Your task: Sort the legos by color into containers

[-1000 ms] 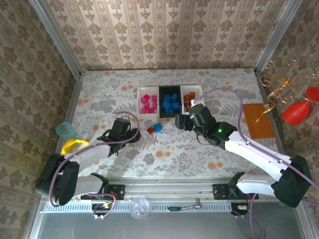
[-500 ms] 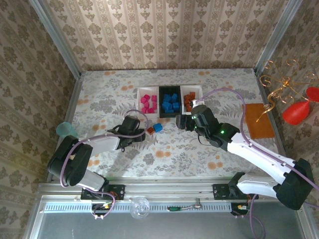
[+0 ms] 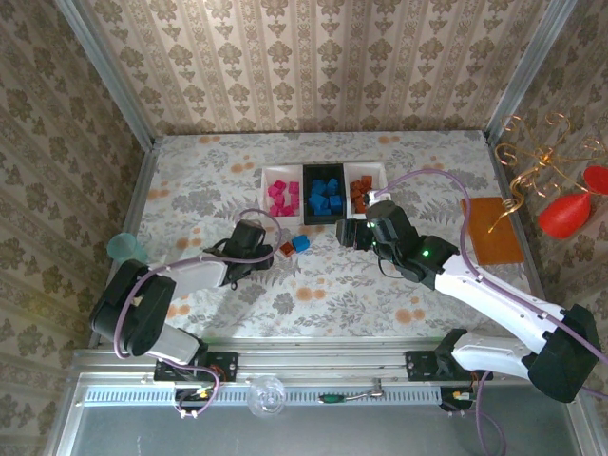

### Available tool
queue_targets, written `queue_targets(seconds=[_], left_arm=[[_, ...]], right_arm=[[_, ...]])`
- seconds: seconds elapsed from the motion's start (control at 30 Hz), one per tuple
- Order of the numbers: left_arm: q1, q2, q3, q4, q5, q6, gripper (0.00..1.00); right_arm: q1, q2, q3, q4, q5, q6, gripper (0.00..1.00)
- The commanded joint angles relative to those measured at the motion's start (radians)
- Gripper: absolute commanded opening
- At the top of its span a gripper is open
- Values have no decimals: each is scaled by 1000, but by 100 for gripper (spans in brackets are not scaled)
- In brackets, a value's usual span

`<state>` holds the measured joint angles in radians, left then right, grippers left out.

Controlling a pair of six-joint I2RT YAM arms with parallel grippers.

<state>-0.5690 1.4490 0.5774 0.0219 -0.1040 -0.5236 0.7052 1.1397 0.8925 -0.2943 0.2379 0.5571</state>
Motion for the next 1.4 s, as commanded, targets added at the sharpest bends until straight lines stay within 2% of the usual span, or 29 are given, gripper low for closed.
queue_targets(seconds=[0.0,0.17,0.57,0.73,0.83,1.03,1.23,1.37], left_arm=[[-9,-80,16,-41,29,-10,40],[-7,-107,182,-121,23,34,40],[68,337,691,-214,38,123,42],[86,444,813,-250,53,118,48],[87,459,854,-272,65,114,57],[84,325,770,-223,107,92,72],[57,57,511,-100,152,34,89],[21,-129,306,-56,129,-4,99]], right_arm=[[2,-13,-20,-2,43,9,75],[0,-10,-32,11,39,18,75],[3,-8,-84,-6,5,56,75],[11,-6,-99,-6,-20,68,75],[15,1,-104,-2,-33,73,75],[35,38,-94,23,-58,80,76],[92,150,-62,92,-62,95,76],[102,276,-36,193,-129,138,77]])
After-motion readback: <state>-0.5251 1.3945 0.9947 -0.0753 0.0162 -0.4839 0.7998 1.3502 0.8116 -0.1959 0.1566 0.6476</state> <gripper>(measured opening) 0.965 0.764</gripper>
